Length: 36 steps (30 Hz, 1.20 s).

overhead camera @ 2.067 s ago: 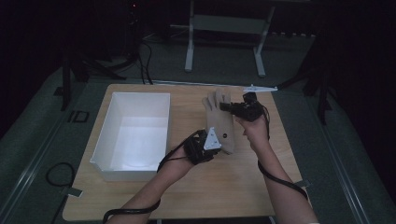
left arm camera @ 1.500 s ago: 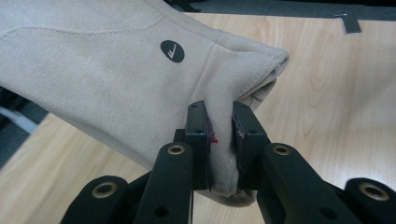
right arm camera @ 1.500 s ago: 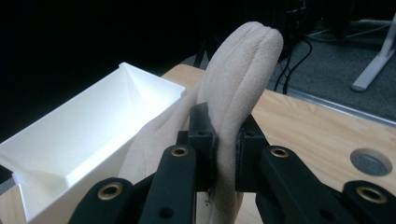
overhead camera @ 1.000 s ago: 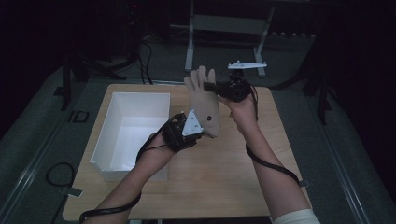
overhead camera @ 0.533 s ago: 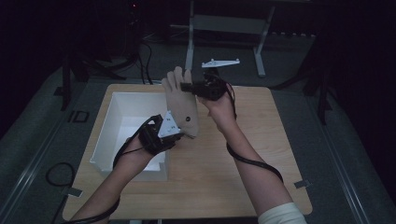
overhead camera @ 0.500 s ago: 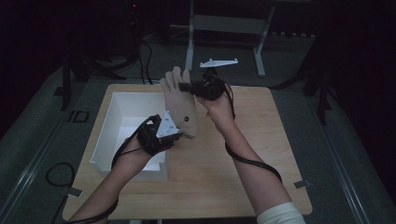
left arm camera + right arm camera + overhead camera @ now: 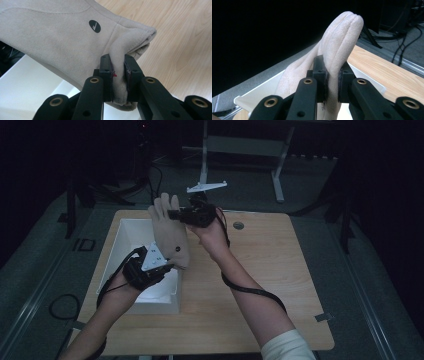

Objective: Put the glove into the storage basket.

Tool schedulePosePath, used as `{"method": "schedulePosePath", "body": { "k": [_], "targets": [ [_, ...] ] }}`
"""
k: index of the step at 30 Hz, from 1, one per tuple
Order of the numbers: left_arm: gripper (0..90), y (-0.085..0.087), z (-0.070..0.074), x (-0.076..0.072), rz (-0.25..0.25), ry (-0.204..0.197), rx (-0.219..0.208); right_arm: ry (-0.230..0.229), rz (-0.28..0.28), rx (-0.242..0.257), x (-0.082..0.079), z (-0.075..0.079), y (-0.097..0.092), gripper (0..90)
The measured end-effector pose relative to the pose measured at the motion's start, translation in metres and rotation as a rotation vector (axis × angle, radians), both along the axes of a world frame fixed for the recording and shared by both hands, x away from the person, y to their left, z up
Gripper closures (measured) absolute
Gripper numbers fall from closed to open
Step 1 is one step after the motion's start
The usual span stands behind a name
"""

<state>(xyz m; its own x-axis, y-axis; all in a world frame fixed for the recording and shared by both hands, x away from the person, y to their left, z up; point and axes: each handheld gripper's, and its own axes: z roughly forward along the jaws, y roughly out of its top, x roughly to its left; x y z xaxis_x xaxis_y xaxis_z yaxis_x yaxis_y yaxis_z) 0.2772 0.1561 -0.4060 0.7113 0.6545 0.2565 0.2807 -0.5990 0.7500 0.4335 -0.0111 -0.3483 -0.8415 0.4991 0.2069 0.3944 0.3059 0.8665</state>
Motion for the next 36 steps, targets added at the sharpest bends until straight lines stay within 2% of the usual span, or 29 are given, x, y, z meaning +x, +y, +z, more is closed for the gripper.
{"method": "schedulePosePath", "body": {
  "k": [6,15,28,32,36],
  "targets": [
    [80.3,0.015,-0.008,-0.006,0.041,-0.007,0.01,0.01,0.03,-0.006,0.001,-0.006,0.023,80.8],
    [80.2,0.027,-0.025,-0.009,0.09,0.024,-0.008,0.045,0.055,-0.027,0.004,-0.023,0.047,80.8],
    [80.2,0.024,-0.071,-0.003,0.158,0.119,-0.015,0.113,0.057,-0.119,0.011,-0.069,0.061,80.7],
    [80.2,0.027,-0.082,-0.002,0.155,0.144,-0.044,0.131,0.061,-0.133,0.012,-0.081,0.065,80.7],
    [79.9,0.026,-0.094,0.003,0.155,0.189,-0.065,0.141,0.072,-0.165,0.013,-0.09,0.072,80.0]
  ]
}}
